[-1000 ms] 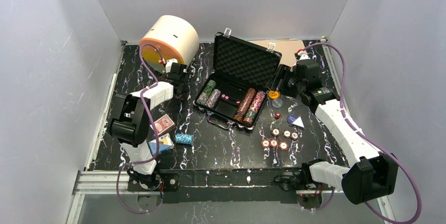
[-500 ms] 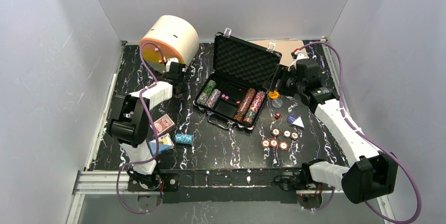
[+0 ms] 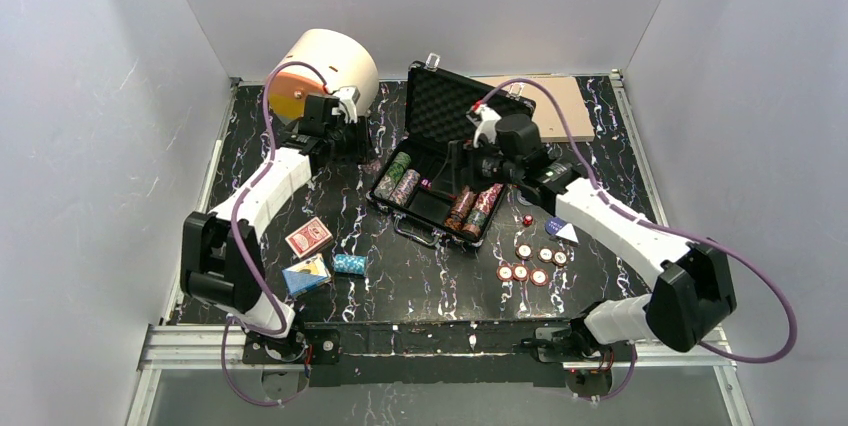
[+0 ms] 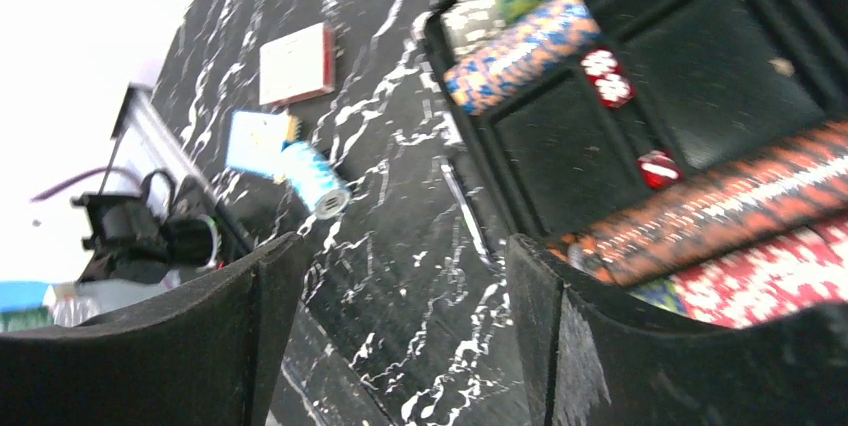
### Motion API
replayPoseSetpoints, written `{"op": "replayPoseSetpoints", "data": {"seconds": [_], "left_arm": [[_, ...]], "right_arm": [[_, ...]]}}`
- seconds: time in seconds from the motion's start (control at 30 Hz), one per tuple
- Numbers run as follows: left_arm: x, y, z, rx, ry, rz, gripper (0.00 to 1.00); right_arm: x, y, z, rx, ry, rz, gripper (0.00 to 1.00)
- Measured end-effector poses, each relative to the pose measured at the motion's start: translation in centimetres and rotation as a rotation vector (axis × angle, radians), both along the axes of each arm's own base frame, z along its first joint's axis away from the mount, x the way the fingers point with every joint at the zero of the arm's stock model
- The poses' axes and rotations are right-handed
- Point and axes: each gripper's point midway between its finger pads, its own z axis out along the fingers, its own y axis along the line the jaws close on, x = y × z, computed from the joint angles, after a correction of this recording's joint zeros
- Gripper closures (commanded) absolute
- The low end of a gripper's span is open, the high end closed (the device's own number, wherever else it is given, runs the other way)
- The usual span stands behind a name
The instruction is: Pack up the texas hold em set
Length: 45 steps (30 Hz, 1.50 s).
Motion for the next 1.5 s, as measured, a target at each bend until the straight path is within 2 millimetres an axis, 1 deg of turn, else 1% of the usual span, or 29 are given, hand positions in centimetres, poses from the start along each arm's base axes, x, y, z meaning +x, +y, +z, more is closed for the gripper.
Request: {"op": "replayPoseSetpoints", "data": {"seconds": [0.03,0.1,0.17,0.23,0.27,0.37,0.5,0.6,0.7,0.8,0.87,0.9,0.97,1.0,1.07,1.13,1.2,1.33,1.43,1.5], "left_arm": [[-0.7,-0.8,0.7,-0.034,0.003,-0.05,1.0],[-1.9,-2.0,1.8,-0.085,0.009,-0.127,1.0],[-3.2,-3.3,3.2,-0.149,0.014,-0.21,1.0],[-4.1,-4.5,4.5,-0.207,0.016,-0.281,1.0],[-4.6,-5.0,5.2,-0.235,0.014,-0.316,1.0],[-5.8,-6.4,7.3,-0.316,0.008,-0.407,1.0],[-6.8,-7.6,9.0,-0.391,0.011,-0.485,1.0],[-7.6,-8.2,10.0,-0.437,0.018,-0.532,1.0],[-8.2,-8.6,11.0,-0.475,0.018,-0.574,1.0],[-8.7,-8.9,11.5,-0.499,0.025,-0.603,1.0],[-9.1,-9.0,11.6,-0.512,0.039,-0.614,1.0],[-9.2,-9.0,11.6,-0.514,0.041,-0.616,1.0],[-9.4,-9.0,11.7,-0.521,0.049,-0.622,1.0],[-9.5,-9.1,11.7,-0.523,0.051,-0.624,1.0],[-9.6,-9.1,11.8,-0.533,0.054,-0.627,1.0],[-9.6,-9.3,12.1,-0.544,0.05,-0.635,1.0],[-9.7,-9.3,12.3,-0.553,0.051,-0.638,1.0],[-9.6,-9.5,12.5,-0.563,0.048,-0.64,1.0],[-9.5,-9.5,12.7,-0.573,0.05,-0.631,1.0],[-9.4,-9.6,12.9,-0.581,0.049,-0.625,0.97]], "right_arm": [[-0.5,1.1,0.1,0.01,-0.004,0.042,0.17],[-1.0,2.4,0.6,0.031,-0.014,0.095,0.16],[-1.1,3.6,1.6,0.059,-0.033,0.138,0.16],[-0.6,4.6,3.0,0.091,-0.062,0.171,0.16],[-0.5,4.8,3.3,0.096,-0.069,0.176,0.16],[0.3,5.9,5.0,0.117,-0.117,0.207,0.16],[1.2,7.4,6.2,0.12,-0.183,0.254,0.17],[1.2,8.3,6.5,0.114,-0.216,0.301,0.19],[0.5,8.7,6.5,0.113,-0.231,0.362,0.21],[-0.4,8.9,6.5,0.108,-0.244,0.418,0.26],[-0.6,8.8,6.4,0.1,-0.249,0.435,0.31],[-0.7,8.8,6.3,0.096,-0.251,0.443,0.31],[-0.7,8.7,6.1,0.086,-0.254,0.449,0.3],[-0.7,8.7,6.0,0.082,-0.257,0.452,0.26],[-0.8,8.8,5.9,0.078,-0.259,0.456,0.22],[-0.9,8.9,5.6,0.066,-0.26,0.458,0.22],[-0.8,9.0,5.1,0.051,-0.259,0.456,0.27],[-0.6,9.2,4.1,0.026,-0.248,0.454,0.43],[-0.5,9.2,3.8,0.013,-0.254,0.456,0.53],[-0.4,9.2,3.8,0.011,-0.267,0.459,0.58]]}}
